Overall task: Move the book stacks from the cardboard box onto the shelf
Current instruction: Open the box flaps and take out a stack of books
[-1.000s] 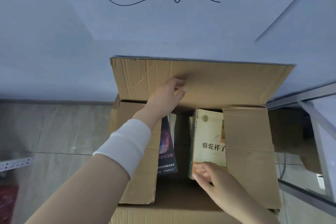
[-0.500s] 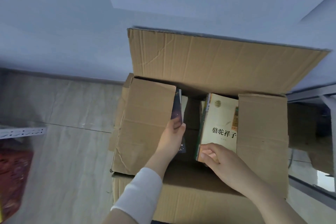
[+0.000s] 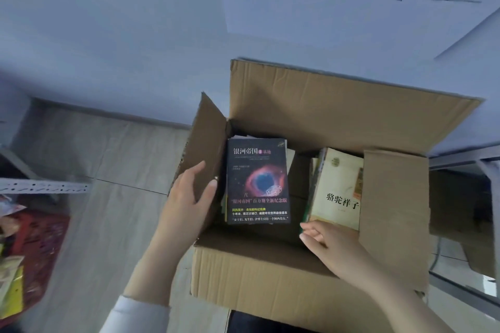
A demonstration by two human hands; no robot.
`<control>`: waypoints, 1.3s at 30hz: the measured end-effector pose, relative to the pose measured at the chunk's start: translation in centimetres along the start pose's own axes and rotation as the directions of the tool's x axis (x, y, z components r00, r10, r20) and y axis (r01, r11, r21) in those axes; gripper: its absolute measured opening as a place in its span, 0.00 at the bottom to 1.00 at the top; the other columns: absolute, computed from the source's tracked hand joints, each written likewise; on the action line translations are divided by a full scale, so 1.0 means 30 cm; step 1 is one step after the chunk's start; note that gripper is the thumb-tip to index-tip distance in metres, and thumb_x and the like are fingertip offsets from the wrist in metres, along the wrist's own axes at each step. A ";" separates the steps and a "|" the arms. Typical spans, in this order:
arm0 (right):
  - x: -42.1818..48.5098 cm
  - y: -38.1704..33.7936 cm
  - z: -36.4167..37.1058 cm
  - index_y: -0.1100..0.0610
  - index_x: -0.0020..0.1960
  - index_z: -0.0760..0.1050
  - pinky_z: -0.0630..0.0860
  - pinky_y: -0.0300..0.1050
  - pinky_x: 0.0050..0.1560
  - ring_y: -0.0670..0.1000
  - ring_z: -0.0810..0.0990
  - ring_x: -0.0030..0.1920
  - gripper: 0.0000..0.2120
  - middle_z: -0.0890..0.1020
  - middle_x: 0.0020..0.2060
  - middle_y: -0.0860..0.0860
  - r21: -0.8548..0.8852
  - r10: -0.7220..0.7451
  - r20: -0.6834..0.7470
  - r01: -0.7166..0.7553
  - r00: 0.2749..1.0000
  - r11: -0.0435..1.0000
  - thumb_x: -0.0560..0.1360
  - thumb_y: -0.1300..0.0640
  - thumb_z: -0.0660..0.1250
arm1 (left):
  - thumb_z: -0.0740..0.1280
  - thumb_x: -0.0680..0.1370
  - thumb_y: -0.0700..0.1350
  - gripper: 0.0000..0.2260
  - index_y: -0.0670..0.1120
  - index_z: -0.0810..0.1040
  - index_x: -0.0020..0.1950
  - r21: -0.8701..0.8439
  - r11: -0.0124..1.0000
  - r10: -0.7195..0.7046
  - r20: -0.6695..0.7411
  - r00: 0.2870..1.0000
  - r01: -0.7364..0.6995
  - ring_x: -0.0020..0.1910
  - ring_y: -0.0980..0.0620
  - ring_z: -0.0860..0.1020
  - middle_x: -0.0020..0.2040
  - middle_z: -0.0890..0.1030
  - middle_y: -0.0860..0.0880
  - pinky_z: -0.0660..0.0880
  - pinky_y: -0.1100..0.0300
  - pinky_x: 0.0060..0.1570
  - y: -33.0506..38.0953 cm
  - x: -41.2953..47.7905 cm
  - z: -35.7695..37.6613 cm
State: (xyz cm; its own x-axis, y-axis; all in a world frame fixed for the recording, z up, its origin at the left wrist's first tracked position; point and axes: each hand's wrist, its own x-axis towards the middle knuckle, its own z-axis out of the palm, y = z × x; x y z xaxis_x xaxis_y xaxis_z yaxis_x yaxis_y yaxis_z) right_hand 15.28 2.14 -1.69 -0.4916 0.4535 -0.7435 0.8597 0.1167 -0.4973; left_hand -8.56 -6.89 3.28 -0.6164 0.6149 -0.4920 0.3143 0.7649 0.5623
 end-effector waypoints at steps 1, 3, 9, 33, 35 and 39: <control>0.005 0.002 0.014 0.46 0.66 0.69 0.71 0.40 0.60 0.41 0.75 0.57 0.18 0.77 0.57 0.40 0.004 0.009 0.008 -0.009 1.000 1.000 0.78 0.44 0.56 | 0.59 0.80 0.49 0.21 0.50 0.64 0.73 0.022 1.000 -0.015 0.002 1.000 0.015 0.71 0.52 0.66 0.72 0.68 0.51 0.64 0.58 0.66 -0.031 0.017 -0.005; 0.014 0.011 0.044 0.47 0.66 0.69 0.71 0.40 0.60 0.41 0.75 0.57 0.18 0.77 0.58 0.41 0.008 0.031 0.022 -0.032 0.999 0.999 0.78 0.44 0.56 | 0.60 0.80 0.48 0.20 0.48 0.65 0.72 0.048 0.998 -0.049 0.018 0.999 0.048 0.70 0.50 0.68 0.71 0.70 0.49 0.64 0.57 0.66 -0.072 0.053 0.012; 0.019 0.032 0.081 0.49 0.66 0.69 0.67 0.32 0.48 0.42 0.74 0.53 0.18 0.76 0.55 0.42 0.090 0.086 0.023 -0.088 0.996 0.992 0.79 0.46 0.55 | 0.61 0.80 0.46 0.19 0.45 0.69 0.70 0.058 0.997 0.048 0.139 0.989 -0.056 0.67 0.51 0.71 0.67 0.74 0.48 0.66 0.59 0.64 -0.068 0.098 0.162; -0.389 0.487 -0.206 0.57 0.71 0.65 0.66 0.46 0.63 0.54 0.70 0.68 0.21 0.70 0.69 0.54 0.634 0.401 -0.333 -0.112 0.853 0.765 0.79 0.54 0.58 | 0.60 0.80 0.47 0.19 0.44 0.68 0.70 0.075 0.997 -0.047 0.355 0.934 0.022 0.67 0.48 0.72 0.68 0.75 0.45 0.68 0.55 0.66 0.272 -0.179 0.656; -0.403 0.576 -0.236 0.59 0.69 0.66 0.66 0.49 0.64 0.55 0.70 0.67 0.20 0.71 0.68 0.55 0.644 0.448 -0.336 -0.145 0.828 0.751 0.79 0.56 0.59 | 0.60 0.80 0.47 0.19 0.44 0.68 0.70 0.076 0.996 -0.075 0.352 0.933 0.052 0.67 0.48 0.72 0.68 0.74 0.45 0.68 0.55 0.65 0.263 -0.185 0.675; -0.365 0.643 -0.260 0.59 0.69 0.67 0.67 0.49 0.62 0.56 0.71 0.66 0.20 0.73 0.66 0.55 0.611 0.455 -0.367 -0.159 0.811 0.776 0.79 0.55 0.59 | 0.60 0.80 0.47 0.19 0.44 0.68 0.70 0.090 0.992 -0.117 0.332 0.936 0.092 0.67 0.48 0.73 0.68 0.74 0.45 0.69 0.56 0.63 0.223 -0.178 0.707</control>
State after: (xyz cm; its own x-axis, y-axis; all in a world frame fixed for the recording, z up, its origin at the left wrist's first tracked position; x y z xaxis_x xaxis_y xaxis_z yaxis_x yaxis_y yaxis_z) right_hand 38.33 6.32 0.33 0.0435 0.7451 -0.6656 0.6606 -0.5212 -0.5403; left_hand 12.14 -0.98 -4.42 -0.3736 0.5500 -0.7469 0.3197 0.8323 0.4529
